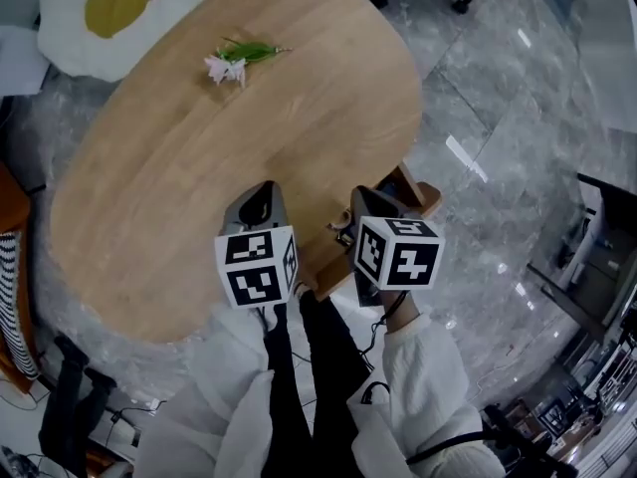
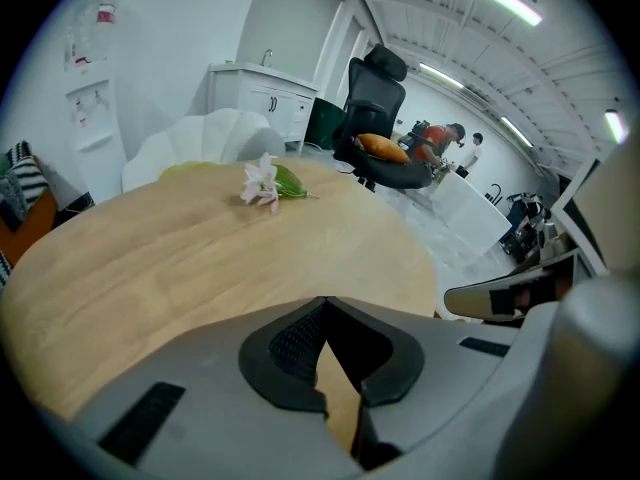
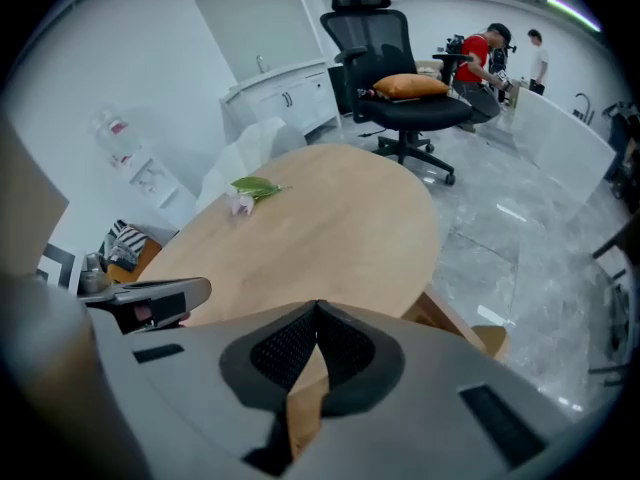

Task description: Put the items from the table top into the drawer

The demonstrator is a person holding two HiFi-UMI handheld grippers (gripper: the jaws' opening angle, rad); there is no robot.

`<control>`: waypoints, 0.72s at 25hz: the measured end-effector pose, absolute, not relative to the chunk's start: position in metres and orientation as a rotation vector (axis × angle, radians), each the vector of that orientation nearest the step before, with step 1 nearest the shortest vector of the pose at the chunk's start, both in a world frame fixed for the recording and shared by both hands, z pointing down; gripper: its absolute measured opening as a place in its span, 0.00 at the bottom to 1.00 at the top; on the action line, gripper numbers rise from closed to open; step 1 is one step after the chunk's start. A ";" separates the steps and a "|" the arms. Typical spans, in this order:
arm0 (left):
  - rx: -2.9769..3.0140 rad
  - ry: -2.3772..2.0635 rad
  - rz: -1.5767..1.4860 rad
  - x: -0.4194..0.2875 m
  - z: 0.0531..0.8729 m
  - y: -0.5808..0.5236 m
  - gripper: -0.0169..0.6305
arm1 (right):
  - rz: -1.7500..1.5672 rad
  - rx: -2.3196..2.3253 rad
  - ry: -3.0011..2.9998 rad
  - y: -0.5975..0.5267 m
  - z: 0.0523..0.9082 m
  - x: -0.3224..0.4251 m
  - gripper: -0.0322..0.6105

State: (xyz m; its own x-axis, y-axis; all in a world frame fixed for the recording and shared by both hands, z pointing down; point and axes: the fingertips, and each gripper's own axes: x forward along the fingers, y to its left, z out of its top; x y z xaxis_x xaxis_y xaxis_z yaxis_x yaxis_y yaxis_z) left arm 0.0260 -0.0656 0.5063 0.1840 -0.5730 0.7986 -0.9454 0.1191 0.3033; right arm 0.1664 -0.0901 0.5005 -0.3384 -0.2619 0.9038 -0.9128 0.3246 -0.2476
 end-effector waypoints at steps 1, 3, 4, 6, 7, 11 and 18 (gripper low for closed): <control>1.553 -1.504 0.516 0.017 0.506 -0.069 0.02 | 1.016 1.028 -1.799 -0.095 0.501 0.157 0.15; 1.543 -1.519 0.506 -0.002 0.504 -0.078 0.02 | 0.976 0.991 -1.809 -0.107 0.501 0.140 0.15; 1.540 -1.526 0.501 -0.011 0.504 -0.082 0.02 | 0.955 0.976 -1.814 -0.114 0.500 0.131 0.15; 1.530 -1.541 0.489 -0.029 0.503 -0.091 0.02 | 0.920 0.955 -1.824 -0.128 0.499 0.115 0.15; 1.523 -1.548 0.481 -0.038 0.504 -0.096 0.02 | 0.907 0.948 -1.828 -0.135 0.499 0.107 0.15; 1.497 -1.567 0.446 -0.067 0.504 -0.114 0.02 | 0.867 0.929 -1.826 -0.159 0.497 0.083 0.15; 1.479 -1.576 0.404 -0.107 0.505 -0.147 0.02 | 0.780 0.887 -1.817 -0.199 0.498 0.046 0.15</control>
State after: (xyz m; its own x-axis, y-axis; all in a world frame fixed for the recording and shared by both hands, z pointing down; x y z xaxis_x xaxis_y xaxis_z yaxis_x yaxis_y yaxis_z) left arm -0.1072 -0.1471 0.5051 0.1311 -0.6167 0.7762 -0.9141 0.2279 0.3354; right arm 0.0457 -0.1994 0.4984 -0.2999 -0.2384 0.9237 -0.8338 0.5360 -0.1324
